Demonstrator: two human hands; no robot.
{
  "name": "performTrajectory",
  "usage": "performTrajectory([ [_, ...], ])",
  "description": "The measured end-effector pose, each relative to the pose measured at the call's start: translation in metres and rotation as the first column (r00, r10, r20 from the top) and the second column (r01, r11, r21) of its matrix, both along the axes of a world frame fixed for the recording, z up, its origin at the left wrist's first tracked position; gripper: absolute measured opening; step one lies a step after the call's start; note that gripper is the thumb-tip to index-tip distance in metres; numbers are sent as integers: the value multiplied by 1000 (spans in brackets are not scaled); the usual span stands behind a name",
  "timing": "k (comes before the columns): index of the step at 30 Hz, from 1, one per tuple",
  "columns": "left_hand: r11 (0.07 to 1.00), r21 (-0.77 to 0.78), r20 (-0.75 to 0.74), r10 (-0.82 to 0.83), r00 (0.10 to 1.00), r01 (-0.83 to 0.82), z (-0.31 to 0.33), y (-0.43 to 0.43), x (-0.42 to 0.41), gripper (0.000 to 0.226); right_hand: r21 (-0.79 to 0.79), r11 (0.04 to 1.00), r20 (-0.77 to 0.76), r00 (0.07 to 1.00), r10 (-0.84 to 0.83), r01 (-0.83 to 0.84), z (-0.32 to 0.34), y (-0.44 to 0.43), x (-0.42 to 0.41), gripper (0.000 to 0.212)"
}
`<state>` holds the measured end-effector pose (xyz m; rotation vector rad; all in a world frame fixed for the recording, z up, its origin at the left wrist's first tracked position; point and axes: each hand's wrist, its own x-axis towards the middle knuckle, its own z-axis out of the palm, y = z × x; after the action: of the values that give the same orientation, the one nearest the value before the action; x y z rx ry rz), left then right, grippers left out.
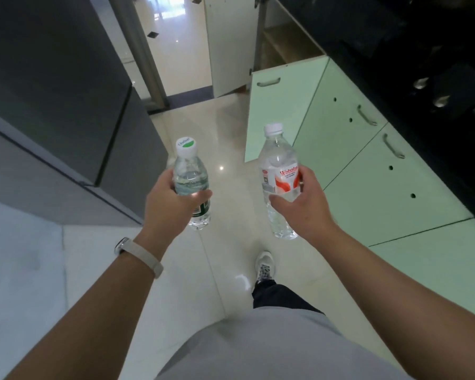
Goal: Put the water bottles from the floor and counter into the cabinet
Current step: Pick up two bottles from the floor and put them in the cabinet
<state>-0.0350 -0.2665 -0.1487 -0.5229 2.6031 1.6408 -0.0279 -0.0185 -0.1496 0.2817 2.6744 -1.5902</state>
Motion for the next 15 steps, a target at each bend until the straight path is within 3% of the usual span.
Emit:
performTrajectory([
  [8,997,-74,24,10,1000,-9,7,33,-109,51,-35,999,-3,1000,25,-25,0,37,-123,53],
  [15,999,-42,1,14,1000,-14,16,56,-182,48,-53,998,-47,998,34,-36,9,55,-210,49],
])
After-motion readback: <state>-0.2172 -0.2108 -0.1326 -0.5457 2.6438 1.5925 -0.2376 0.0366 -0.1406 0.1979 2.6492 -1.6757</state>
